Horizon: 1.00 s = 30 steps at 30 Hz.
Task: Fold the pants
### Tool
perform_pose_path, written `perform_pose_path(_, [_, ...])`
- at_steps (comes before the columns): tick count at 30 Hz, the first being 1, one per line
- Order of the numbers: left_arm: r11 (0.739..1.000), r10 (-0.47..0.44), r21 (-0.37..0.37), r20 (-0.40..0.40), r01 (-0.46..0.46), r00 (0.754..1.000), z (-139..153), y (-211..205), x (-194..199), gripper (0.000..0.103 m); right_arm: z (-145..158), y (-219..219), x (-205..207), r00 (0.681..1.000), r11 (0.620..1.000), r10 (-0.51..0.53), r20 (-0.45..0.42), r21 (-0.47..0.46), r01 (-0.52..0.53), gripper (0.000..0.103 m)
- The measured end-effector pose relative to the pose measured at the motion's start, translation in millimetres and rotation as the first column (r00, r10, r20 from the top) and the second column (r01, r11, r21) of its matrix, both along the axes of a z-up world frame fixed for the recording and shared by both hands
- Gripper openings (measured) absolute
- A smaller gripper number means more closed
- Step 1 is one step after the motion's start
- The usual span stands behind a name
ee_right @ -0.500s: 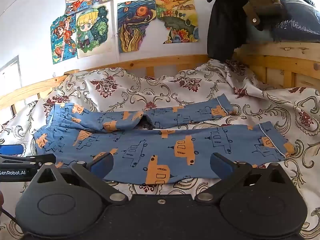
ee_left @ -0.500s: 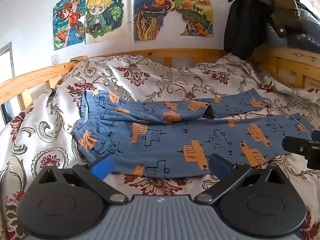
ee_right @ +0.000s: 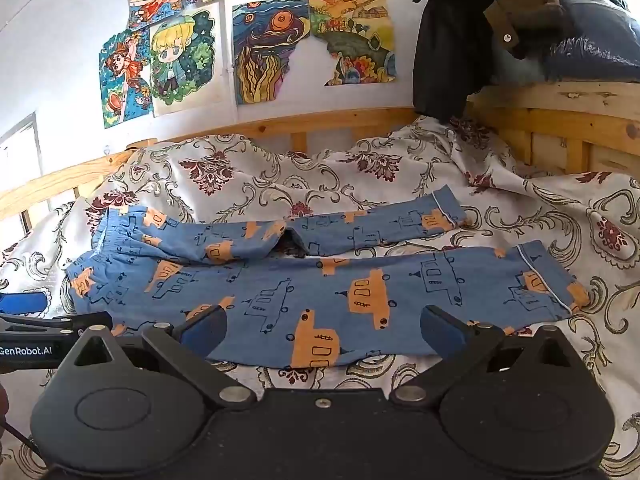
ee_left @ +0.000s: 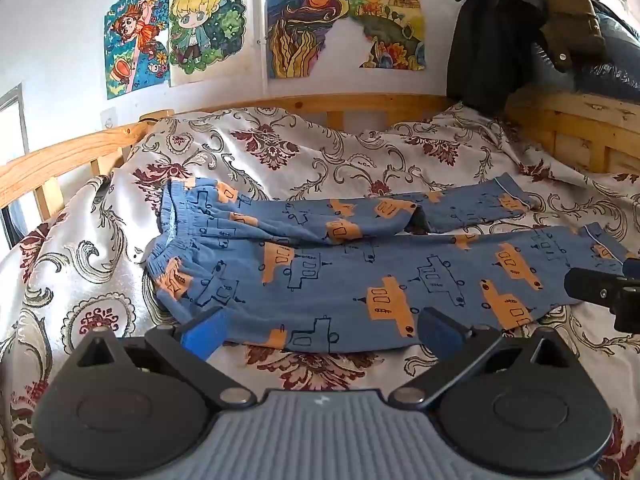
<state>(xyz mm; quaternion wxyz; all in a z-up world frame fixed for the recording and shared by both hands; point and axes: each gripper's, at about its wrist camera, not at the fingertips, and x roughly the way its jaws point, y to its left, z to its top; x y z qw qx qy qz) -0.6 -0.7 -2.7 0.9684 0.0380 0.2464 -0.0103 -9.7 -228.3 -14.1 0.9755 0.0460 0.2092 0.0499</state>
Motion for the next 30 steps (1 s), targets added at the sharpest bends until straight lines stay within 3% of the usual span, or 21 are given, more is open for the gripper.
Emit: perform_pose_path(30, [1.000, -0.001, -0.002, -0.010, 0.001, 1.000, -4.6, 0.3, 0.4, 0.103, 0.1, 0.3, 0.2, 1.000, 1.000, 0.000, -0.002, 0.004, 0.000, 0.102])
